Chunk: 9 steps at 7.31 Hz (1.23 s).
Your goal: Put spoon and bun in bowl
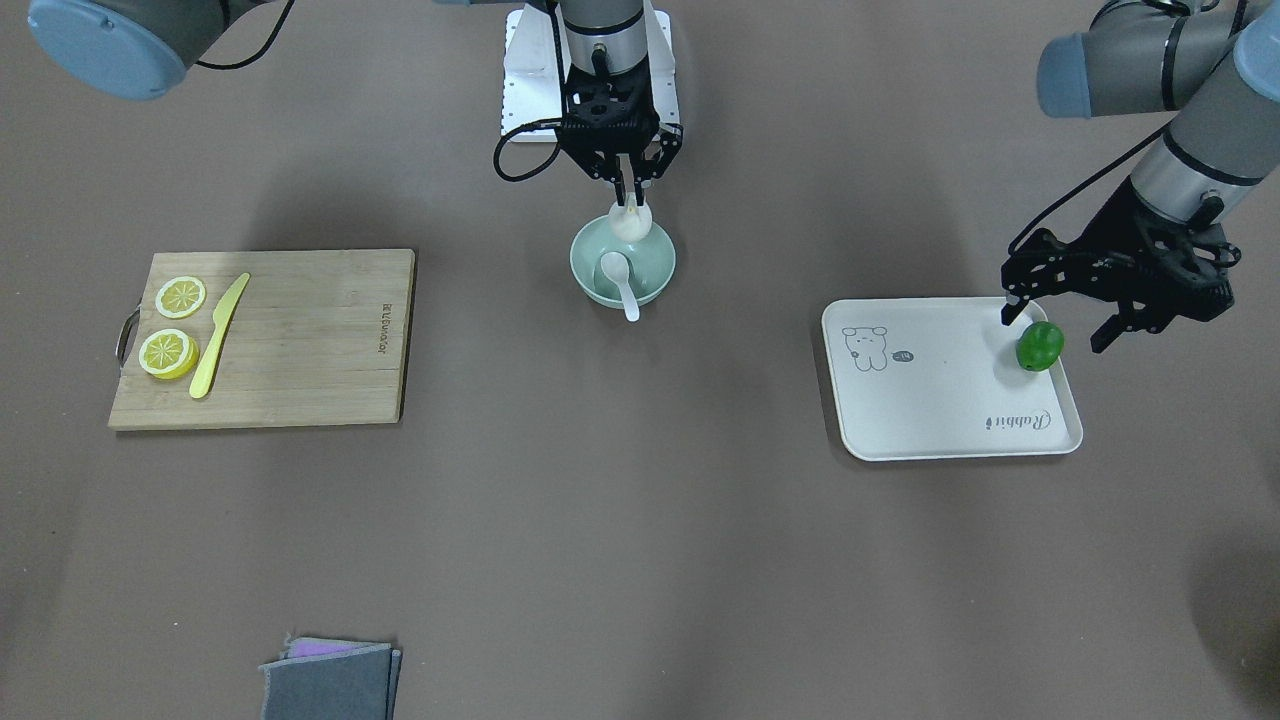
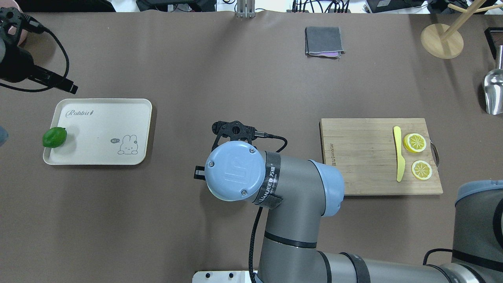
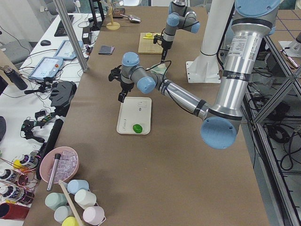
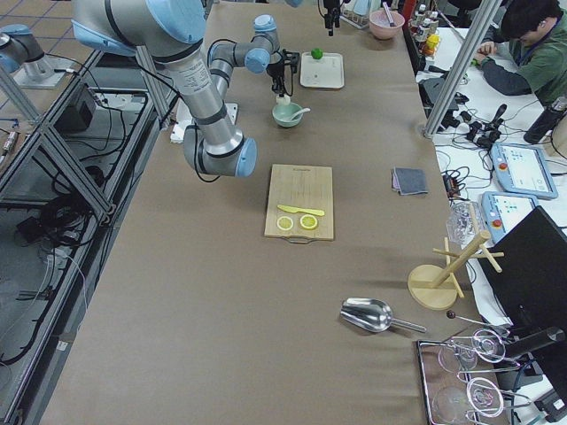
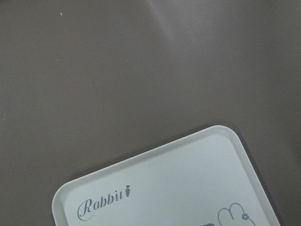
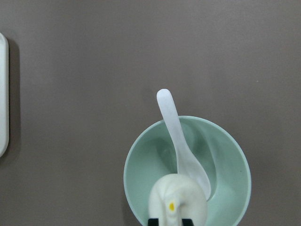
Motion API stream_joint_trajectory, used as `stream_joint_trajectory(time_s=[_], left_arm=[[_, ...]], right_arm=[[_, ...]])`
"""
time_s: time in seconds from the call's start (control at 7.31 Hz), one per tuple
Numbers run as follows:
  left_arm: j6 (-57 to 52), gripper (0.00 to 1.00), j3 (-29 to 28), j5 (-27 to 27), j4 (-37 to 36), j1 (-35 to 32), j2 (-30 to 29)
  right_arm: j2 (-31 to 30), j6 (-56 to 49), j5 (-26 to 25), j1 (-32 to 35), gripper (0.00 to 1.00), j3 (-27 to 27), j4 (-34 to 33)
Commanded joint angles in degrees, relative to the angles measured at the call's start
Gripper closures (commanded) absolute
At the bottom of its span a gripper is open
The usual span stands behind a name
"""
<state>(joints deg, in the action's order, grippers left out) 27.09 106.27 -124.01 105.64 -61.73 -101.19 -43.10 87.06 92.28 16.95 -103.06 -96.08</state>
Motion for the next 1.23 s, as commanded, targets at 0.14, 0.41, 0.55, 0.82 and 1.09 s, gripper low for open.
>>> stream_joint_trajectory(time_s=[0.14,0.41,0.55,0.82,1.09], left_arm=[[0.0,0.01,0.4,-0.1,-0.1,-0.1,0.1],[-1.0,0.01,0.9,0.6,0.7,-0.3,1.7],[-0.2,0.01,1.4,0.9,6.9,-0.2,5.7],[-1.0,0.01,-2.2,2.8,19.5,-0.8,14.7],[-3.3,0.01,-1.9,-2.6,9.7,-4.0,16.9]], right_arm=[[0.0,-0.5,0.4,2.5,0.01,-1.2,1.6],[-0.7,-1.0,5.6,8.8,0.01,-1.4,1.0],[-4.2,-1.3,8.2,13.3,0.0,-2.2,1.2],[-11.9,-12.2,10.0,18.8,0.0,-6.1,1.0],[-16.5,-22.6,18.4,27.3,0.0,-6.4,1.4]])
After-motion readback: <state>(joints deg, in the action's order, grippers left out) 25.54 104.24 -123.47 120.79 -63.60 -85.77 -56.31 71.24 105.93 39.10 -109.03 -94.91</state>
